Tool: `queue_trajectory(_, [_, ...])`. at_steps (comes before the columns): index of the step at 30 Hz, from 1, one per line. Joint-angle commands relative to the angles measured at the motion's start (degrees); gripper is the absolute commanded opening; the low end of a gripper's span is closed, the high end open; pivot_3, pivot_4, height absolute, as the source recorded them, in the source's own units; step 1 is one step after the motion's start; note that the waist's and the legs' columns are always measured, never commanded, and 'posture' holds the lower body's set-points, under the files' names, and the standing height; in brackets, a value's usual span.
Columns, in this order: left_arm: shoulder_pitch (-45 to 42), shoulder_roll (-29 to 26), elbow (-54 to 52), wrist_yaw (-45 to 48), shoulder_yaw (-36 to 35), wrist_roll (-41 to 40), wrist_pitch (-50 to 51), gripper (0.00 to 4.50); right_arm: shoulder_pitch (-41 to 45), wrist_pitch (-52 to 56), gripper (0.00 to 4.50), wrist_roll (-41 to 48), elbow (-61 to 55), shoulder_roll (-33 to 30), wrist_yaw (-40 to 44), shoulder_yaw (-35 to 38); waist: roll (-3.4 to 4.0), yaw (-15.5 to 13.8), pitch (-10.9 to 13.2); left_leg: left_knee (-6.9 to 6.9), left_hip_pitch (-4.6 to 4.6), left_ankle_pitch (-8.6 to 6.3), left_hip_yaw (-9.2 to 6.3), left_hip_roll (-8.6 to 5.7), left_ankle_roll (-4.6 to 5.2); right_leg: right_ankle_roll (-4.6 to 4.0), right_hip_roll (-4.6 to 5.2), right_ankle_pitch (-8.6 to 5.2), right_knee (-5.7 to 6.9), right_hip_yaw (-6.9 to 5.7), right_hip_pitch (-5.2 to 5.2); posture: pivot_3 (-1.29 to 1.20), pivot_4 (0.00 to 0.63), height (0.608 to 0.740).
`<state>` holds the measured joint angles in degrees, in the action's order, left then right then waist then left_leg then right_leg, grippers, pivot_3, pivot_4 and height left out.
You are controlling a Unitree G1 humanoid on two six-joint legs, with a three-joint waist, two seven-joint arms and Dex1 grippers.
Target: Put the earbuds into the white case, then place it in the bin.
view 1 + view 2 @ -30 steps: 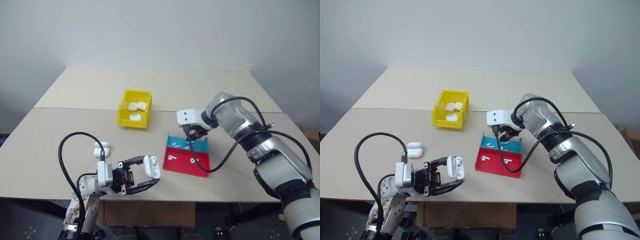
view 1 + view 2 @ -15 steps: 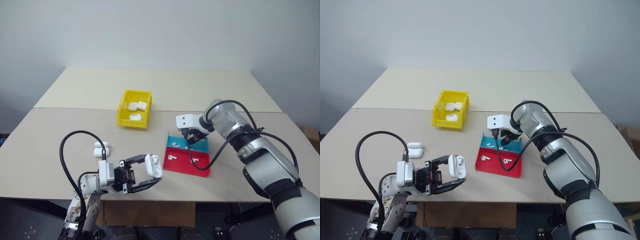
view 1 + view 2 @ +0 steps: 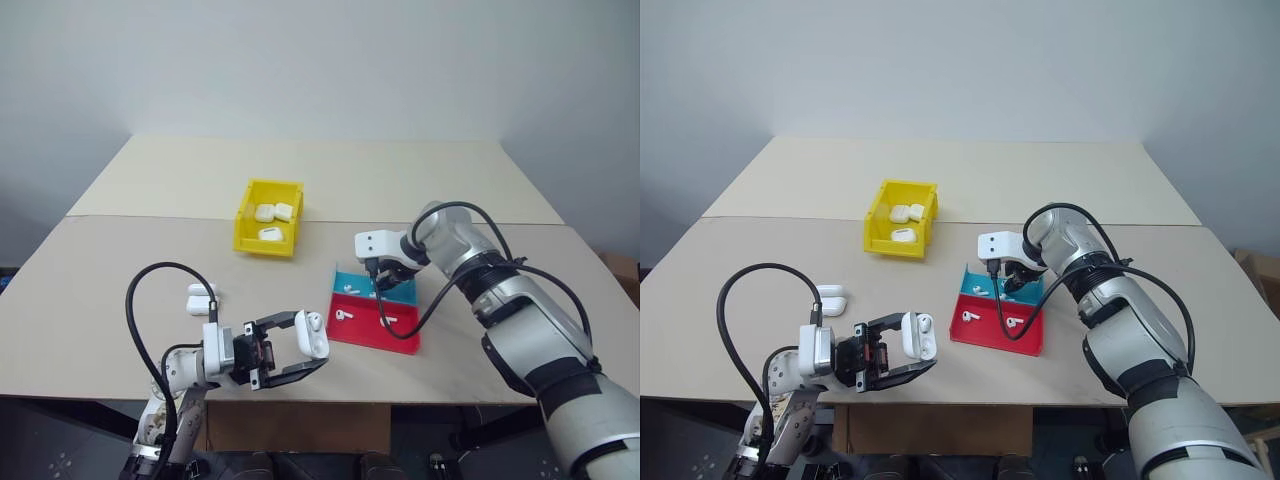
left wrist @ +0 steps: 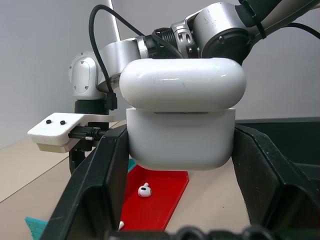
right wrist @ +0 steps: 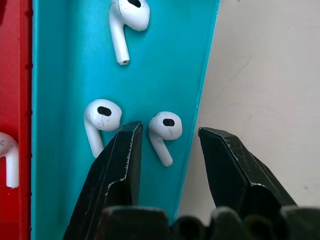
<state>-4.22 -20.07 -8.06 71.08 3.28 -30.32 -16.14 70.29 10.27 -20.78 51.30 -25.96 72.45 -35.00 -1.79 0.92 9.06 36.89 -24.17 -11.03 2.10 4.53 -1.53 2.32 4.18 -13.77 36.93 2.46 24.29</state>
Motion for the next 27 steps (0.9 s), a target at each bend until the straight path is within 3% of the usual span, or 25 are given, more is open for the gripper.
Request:
queue_trajectory(1, [-0.36,-0.18,-1.87,-0.62,0.25,-0.24,-0.64,2.78,1.23,-1.24,2.22,-0.19,0.42,0.31,0.24,1.77,0.0,0.0,0.0,0.0,0.0,0.0,0.0,0.0,0.0,0.0,0.0,0.0,0.0,0.0,0.0,0.0,0.15,0.74])
queue_trajectory(4, [-0.4,-0.28,-1.53,-0.63,0.33,-0.03,-0.99,2.78,1.17,-1.84,2.22,-0.77,0.97,0.55,0.14,1.77,0.0,0.01,0.0,0.0,0.02,0.0,0.0,0.0,0.0,0.0,0.0,0.0,0.01,0.0,-0.01,0.0,0.15,0.74])
queue_trajectory(8, [-0.48,-0.09,-1.73,-1.35,0.49,0.2,-0.91,2.78,0.68,-2.39,1.35,-1.22,1.04,0.58,0.32,1.82,0.0,0.02,0.0,0.0,0.03,0.0,0.0,0.0,0.0,0.0,0.0,0.0,0.02,0.0,-0.02,0.0,0.15,0.74])
queue_trajectory(21, [-0.48,-0.6,-1.9,-1.77,0.77,0.26,-0.82,2.78,-0.13,-2.87,1.35,-1.61,0.72,0.42,0.43,1.97,0.01,0.02,0.0,0.0,0.02,0.0,0.0,0.0,0.0,0.0,0.0,0.0,0.02,0.0,-0.01,0.0,0.15,0.74])
queue_trajectory(23, [-0.46,-0.64,-1.99,-1.9,0.79,0.34,-0.76,2.78,-0.23,-2.75,0.98,-1.7,0.69,0.45,0.4,1.97,0.01,0.02,0.0,0.0,0.03,0.0,0.0,0.0,0.0,0.0,0.0,0.0,0.02,0.0,-0.01,0.0,0.15,0.74])
queue_trajectory(27, [-0.43,-0.73,-2.11,-1.9,0.7,0.03,-0.57,2.78,-0.53,-2.02,0.98,-1.78,-0.04,0.71,-0.3,2.49,0.01,-0.02,0.0,0.0,0.03,0.0,0.0,0.0,0.0,0.0,0.0,0.0,0.02,0.0,-0.02,0.0,0.15,0.74])
